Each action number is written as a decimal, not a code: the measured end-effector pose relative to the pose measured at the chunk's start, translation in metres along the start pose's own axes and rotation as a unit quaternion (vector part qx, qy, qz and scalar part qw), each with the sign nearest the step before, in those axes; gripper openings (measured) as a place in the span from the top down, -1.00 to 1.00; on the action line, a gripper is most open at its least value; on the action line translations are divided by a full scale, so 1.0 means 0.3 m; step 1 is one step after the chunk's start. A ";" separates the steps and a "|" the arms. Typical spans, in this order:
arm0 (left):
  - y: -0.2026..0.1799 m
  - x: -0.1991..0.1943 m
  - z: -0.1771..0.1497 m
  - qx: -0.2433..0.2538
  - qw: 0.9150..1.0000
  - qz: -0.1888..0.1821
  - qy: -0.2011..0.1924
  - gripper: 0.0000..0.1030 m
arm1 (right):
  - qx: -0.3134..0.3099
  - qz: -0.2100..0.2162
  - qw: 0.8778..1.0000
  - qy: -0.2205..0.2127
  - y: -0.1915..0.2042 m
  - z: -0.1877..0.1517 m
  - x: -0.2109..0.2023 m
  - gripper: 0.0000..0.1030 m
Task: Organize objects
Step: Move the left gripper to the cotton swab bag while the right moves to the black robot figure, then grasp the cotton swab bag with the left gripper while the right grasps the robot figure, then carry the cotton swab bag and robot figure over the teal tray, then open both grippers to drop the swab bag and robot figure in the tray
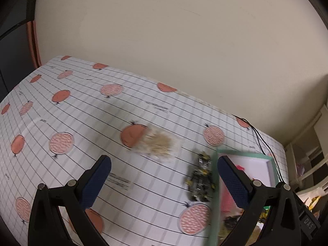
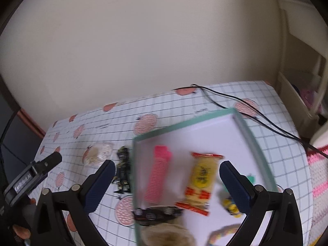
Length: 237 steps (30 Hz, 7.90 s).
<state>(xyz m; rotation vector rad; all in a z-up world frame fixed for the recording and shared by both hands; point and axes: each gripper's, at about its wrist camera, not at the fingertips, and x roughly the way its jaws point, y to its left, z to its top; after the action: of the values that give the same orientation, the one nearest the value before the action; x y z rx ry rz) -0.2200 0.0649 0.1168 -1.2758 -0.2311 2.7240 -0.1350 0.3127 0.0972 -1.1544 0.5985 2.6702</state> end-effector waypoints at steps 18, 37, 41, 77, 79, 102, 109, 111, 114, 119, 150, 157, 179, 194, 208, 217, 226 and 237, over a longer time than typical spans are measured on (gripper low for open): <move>0.243 0.060 0.061 -0.019 1.000 -0.002 -0.002 -1.00 | -0.082 0.030 0.996 0.029 0.309 -0.060 0.177 -0.47; 0.172 0.243 0.050 0.017 0.999 -0.022 0.042 -1.00 | -0.097 0.018 0.992 0.073 0.360 -0.120 0.348 -0.07; 0.123 0.299 0.057 0.041 0.998 -0.023 0.047 -0.99 | -0.103 -0.008 0.992 0.071 0.358 -0.123 0.374 -0.02; 0.081 0.350 -0.069 0.070 0.993 0.020 0.088 -0.32 | -0.109 0.018 0.987 0.114 0.337 -0.193 0.357 0.12; 0.086 0.327 -0.090 0.067 0.993 0.030 0.093 -0.32 | -0.110 0.019 0.987 0.119 0.333 -0.199 0.345 0.12; 0.151 0.135 -0.263 0.053 0.984 0.057 0.158 -0.28 | -0.149 -0.003 0.971 0.187 0.366 -0.315 0.198 0.12; 0.177 0.111 -0.294 0.043 0.982 0.051 0.174 -0.29 | -0.178 -0.025 0.961 0.210 0.388 -0.374 0.188 0.13; 0.187 0.110 -0.298 0.037 0.983 0.045 0.175 -0.29 | -0.184 -0.032 0.958 0.215 0.388 -0.386 0.192 0.13; 0.201 0.110 -0.297 0.024 0.983 0.036 0.181 -0.29 | -0.191 -0.042 0.957 0.214 0.393 -0.392 0.195 0.14; 0.204 0.117 -0.298 0.024 0.981 0.032 0.188 -0.33 | -0.198 -0.044 0.956 0.211 0.398 -0.387 0.197 0.11; 0.242 0.063 -0.219 -0.016 0.985 -0.010 0.170 -0.39 | -0.201 -0.013 0.965 0.169 0.424 -0.299 0.134 0.18; 0.227 -0.033 -0.172 -0.026 0.991 -0.026 0.128 -0.39 | -0.192 0.002 0.971 0.144 0.425 -0.247 0.069 0.17; -0.214 -0.103 -0.222 0.040 0.981 -0.145 0.120 -0.39 | -0.084 -0.064 0.988 0.110 -0.013 -0.075 -0.078 0.17; -0.455 -0.029 -0.429 0.126 0.963 -0.152 0.184 -0.39 | -0.021 -0.108 0.981 0.159 -0.279 -0.115 -0.059 0.17; -0.477 -0.004 -0.449 0.130 0.958 -0.153 0.202 -0.40 | -0.003 -0.107 0.979 0.176 -0.311 -0.149 -0.034 0.09; -0.467 -0.079 -0.390 0.123 0.964 -0.164 0.170 -0.40 | -0.008 -0.098 0.984 0.151 -0.275 -0.110 -0.086 0.07; -0.352 -0.064 -0.321 0.082 0.981 -0.120 0.129 -0.40 | -0.022 -0.078 0.988 0.130 -0.212 -0.090 -0.099 0.08; -0.169 0.037 -0.293 0.031 0.990 -0.046 0.128 -0.56 | -0.086 -0.074 0.987 0.118 -0.090 -0.102 -0.049 -0.36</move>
<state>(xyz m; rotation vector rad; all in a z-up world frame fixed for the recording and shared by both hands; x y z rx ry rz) -0.1569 0.1240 0.0624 -1.5370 -0.1722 2.4392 -0.0965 0.3241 0.0810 -1.5121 0.3035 2.5179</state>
